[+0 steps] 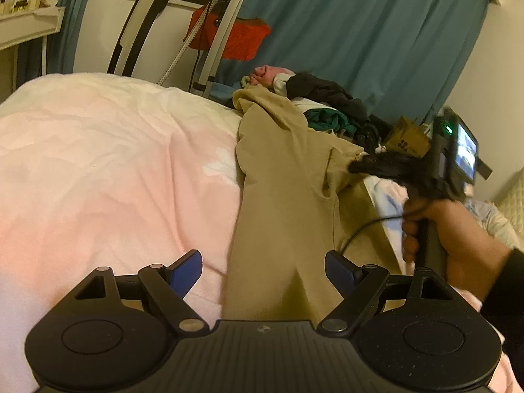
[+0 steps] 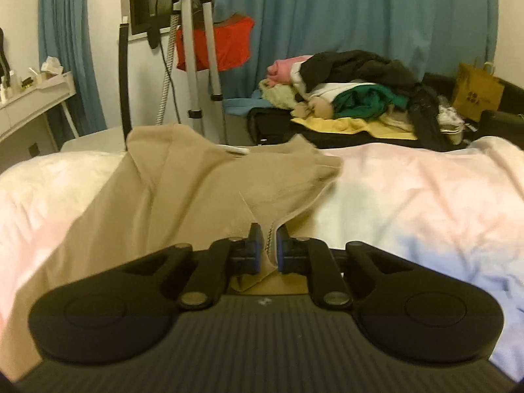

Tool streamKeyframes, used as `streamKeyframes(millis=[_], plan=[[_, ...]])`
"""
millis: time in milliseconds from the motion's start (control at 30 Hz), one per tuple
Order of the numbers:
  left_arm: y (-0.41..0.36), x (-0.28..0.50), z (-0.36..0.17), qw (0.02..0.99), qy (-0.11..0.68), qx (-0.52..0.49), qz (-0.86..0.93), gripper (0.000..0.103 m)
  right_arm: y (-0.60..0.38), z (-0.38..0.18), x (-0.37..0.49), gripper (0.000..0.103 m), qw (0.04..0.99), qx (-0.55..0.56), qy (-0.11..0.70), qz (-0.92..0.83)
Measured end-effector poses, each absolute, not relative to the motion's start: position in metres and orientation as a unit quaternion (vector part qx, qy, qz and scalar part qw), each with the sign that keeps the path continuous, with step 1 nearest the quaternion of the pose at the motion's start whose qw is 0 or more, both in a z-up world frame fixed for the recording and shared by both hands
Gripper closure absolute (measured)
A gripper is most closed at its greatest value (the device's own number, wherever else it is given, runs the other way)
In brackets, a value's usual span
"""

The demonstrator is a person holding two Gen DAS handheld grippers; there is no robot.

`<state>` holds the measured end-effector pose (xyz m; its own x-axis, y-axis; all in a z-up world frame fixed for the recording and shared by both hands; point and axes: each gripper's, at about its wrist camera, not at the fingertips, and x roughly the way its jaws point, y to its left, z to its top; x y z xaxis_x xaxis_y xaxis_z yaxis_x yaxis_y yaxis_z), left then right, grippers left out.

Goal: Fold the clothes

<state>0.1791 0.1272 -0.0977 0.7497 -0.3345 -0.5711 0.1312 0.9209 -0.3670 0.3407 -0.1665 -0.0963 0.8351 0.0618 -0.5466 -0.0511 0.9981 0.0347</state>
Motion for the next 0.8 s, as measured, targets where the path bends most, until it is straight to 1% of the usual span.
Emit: streamKeyframes(millis=[133, 267, 433, 500, 567, 600, 667, 800], plan=[[0.126, 0.180, -0.099, 0.920, 0.335, -0.156, -0.127, 0.019, -0.190, -0.107, 0.333, 0.092, 0.952, 0.019, 0.307, 0.008], [0.122, 0.179, -0.100, 0.921, 0.338, -0.144, -0.128, 0.019, -0.211, -0.115, 0.319, 0.092, 0.949, 0.061, 0.309, 0.001], [0.118, 0.178, -0.099, 0.922, 0.339, -0.139, -0.127, 0.019, -0.216, -0.104, 0.301, 0.088, 0.944, 0.152, 0.292, 0.026], [0.118, 0.178, -0.099, 0.922, 0.340, -0.138, -0.126, 0.019, -0.213, -0.103, 0.300, 0.076, 0.930, 0.208, 0.299, 0.051], [0.118, 0.179, -0.100, 0.921, 0.342, -0.139, -0.126, 0.019, -0.208, -0.107, 0.301, 0.034, 0.914, 0.255, 0.305, 0.077], [0.119, 0.179, -0.100, 0.921, 0.342, -0.140, -0.125, 0.019, -0.206, -0.110, 0.302, 0.031, 0.907, 0.276, 0.307, 0.087], [0.120, 0.180, -0.101, 0.921, 0.342, -0.141, -0.124, 0.019, -0.202, -0.119, 0.309, 0.033, 0.894, 0.311, 0.311, 0.088], [0.122, 0.181, -0.101, 0.921, 0.340, -0.145, -0.125, 0.019, -0.202, -0.137, 0.327, 0.032, 0.873, 0.374, 0.310, 0.040]])
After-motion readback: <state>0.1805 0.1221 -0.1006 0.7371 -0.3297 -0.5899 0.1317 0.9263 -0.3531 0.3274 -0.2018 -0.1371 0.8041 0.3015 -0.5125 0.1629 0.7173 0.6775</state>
